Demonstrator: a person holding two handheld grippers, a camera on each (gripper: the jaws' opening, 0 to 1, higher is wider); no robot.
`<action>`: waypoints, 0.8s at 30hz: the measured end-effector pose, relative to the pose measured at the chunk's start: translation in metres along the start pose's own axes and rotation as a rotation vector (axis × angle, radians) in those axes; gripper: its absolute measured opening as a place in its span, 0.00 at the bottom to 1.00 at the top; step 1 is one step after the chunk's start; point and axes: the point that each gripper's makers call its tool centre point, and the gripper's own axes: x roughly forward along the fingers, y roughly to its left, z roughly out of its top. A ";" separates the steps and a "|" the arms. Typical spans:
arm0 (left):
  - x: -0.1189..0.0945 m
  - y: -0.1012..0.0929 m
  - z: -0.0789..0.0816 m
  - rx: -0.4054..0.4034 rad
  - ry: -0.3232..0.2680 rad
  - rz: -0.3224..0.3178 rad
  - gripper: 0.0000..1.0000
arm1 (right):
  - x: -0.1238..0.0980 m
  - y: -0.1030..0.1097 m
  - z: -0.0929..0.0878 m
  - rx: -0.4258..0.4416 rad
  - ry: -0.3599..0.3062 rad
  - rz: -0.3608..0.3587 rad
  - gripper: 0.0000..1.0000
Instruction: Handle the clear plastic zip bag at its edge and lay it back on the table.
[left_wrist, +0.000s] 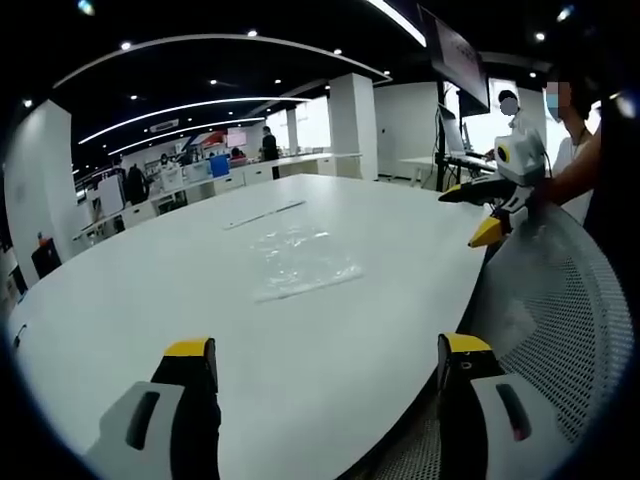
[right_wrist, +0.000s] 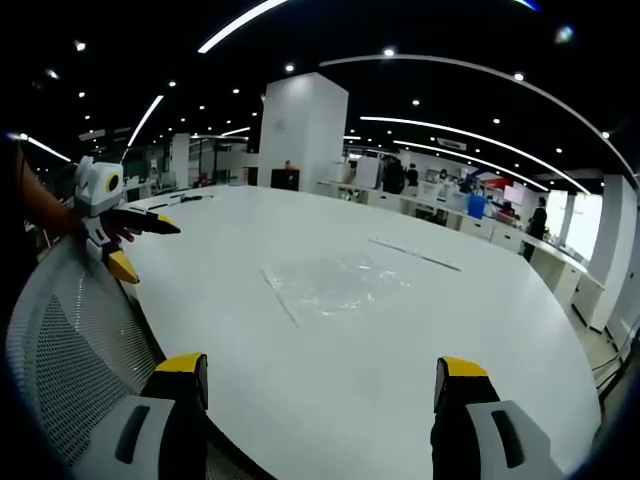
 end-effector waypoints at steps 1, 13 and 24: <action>0.000 0.000 0.000 0.002 0.001 0.000 0.91 | 0.000 0.000 0.000 0.000 0.001 0.000 0.94; 0.001 0.015 0.012 0.057 0.003 0.010 0.84 | 0.000 0.000 -0.001 -0.004 0.006 0.002 0.94; 0.004 0.039 0.031 0.124 -0.002 0.022 0.81 | 0.000 -0.001 -0.001 -0.005 0.004 -0.004 0.94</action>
